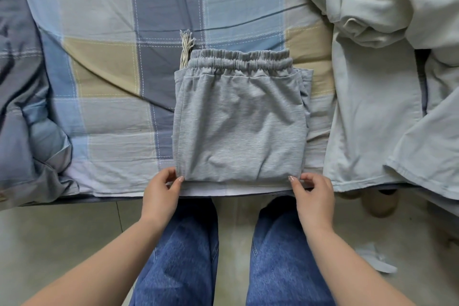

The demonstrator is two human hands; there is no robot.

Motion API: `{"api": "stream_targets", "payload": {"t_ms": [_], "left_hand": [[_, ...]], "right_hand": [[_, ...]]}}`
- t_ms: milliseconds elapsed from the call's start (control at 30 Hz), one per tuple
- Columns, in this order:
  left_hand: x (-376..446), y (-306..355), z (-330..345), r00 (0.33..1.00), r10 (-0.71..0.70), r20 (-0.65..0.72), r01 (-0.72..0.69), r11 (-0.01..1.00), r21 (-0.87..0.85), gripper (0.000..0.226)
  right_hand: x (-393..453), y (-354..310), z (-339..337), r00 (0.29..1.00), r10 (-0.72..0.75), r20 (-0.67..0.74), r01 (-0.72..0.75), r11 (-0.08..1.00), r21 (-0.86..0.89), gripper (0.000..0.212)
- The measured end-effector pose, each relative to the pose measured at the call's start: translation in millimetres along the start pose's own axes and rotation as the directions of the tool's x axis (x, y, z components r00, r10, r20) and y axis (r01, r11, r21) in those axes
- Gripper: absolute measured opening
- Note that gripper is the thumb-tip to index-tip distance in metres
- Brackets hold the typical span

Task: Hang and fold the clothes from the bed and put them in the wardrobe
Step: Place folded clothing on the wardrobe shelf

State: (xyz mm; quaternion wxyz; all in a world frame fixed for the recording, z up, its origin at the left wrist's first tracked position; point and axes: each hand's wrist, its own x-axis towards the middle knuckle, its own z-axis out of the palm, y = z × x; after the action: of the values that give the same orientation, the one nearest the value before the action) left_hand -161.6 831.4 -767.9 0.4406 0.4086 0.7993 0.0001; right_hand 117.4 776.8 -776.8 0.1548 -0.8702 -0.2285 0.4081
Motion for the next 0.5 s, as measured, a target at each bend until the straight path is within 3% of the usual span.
{"api": "stream_targets", "payload": {"t_ms": [167,300,400,500], "left_hand": [[7.3,-3.1,-2.6,0.988,-0.077,-0.133,0.073,0.997,-0.035,0.008],[11.4,-6.5,-7.9,0.997,-0.045,-0.061,0.045,0.999,0.011,0.014],[4.9,3.1,-6.9,0.980,0.167,-0.110,-0.149,0.976,0.156,0.036],[4.5,34.0,-3.3,0.847,0.525,-0.089,-0.490,0.834,0.254,0.049]], "right_hand": [[12.9,11.9,-20.6,0.995,-0.095,-0.023,0.092,0.991,-0.099,0.007],[14.4,15.4,-38.9,0.991,-0.121,0.061,0.129,0.980,-0.151,0.008],[13.7,-4.1,-37.0,0.974,-0.225,0.040,0.228,0.966,-0.122,0.018],[18.6,-42.7,-21.0,0.866,-0.490,0.102,0.501,0.846,-0.181,0.038]]}}
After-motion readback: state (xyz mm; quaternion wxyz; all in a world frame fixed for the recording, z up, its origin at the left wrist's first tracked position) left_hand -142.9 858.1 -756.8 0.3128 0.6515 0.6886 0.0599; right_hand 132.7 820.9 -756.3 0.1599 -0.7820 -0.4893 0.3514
